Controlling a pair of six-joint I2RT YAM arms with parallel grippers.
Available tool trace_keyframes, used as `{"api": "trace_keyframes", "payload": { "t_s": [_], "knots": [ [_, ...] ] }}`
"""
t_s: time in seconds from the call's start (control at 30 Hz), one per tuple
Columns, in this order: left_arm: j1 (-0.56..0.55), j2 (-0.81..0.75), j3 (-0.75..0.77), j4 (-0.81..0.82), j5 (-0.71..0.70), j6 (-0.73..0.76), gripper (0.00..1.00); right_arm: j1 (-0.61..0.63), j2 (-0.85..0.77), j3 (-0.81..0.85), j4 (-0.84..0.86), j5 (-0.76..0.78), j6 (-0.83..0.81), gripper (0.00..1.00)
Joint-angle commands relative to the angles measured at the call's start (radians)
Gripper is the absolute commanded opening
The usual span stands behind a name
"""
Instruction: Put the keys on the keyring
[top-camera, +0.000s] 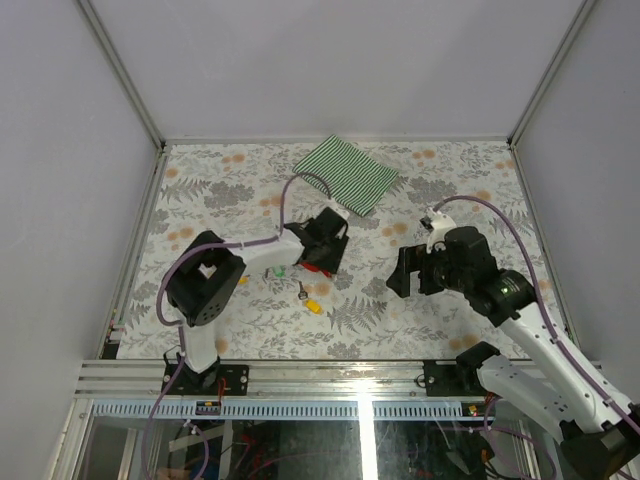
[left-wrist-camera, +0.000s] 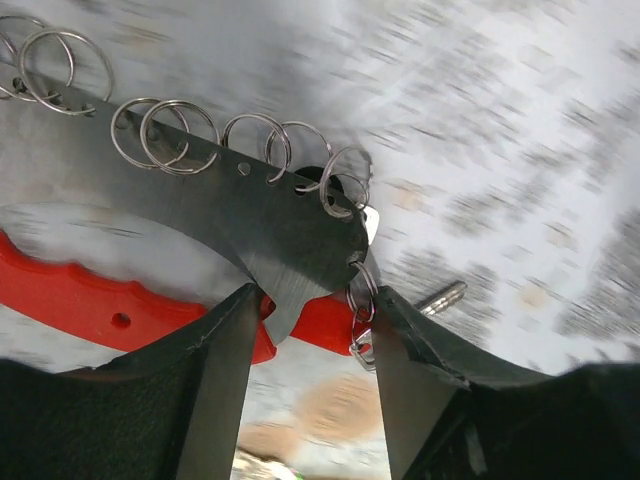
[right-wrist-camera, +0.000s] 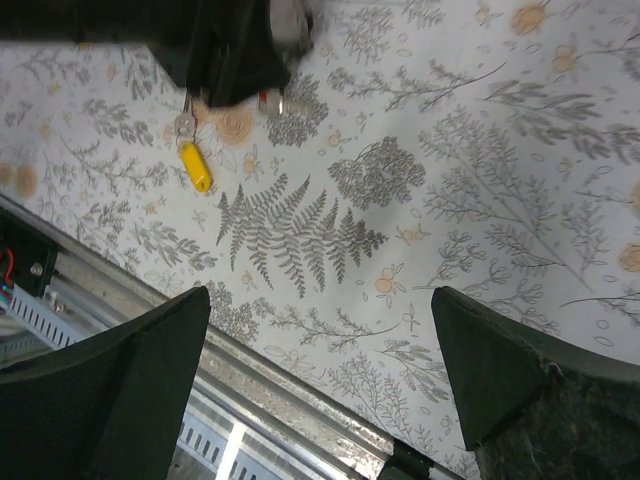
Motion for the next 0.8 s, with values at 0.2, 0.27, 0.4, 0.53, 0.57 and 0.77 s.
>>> {"api": "trace_keyframes", "payload": {
  "t_s": [0.2, 0.27, 0.4, 0.53, 0.57, 0.77],
  "knots": [
    [-0.333, -0.084, -0.092, 0.043, -0.036, -0.189, 0.58, -0.003, -0.163, 0.070, -0.033, 0.329, 0.087, 0.99],
    [-0.348, -0.139, -0.106, 0.061, -0.050, -0.197, 0.63, -0.003, -0.185, 0.061, -0.034, 0.362, 0.103, 0.99],
    [-0.349, -0.269, -0.120, 0.102, -0.082, -0.174, 0.74, -0.004, -0.200, 0.038, -0.032, 0.398, 0.146, 0.99],
    [-0.347, -0.380, -0.141, 0.138, -0.116, -0.140, 0.79, -0.004, -0.190, 0.024, -0.031, 0.404, 0.189, 0.99],
    [-0.345, -0.396, -0.146, 0.138, -0.120, -0.135, 0.80, -0.004, -0.182, 0.022, -0.030, 0.397, 0.199, 0.99],
    [-0.292, -0.498, -0.221, 0.138, -0.066, -0.157, 0.80, -0.004, -0.077, 0.015, 0.002, 0.275, 0.210, 0.99]
  ]
}}
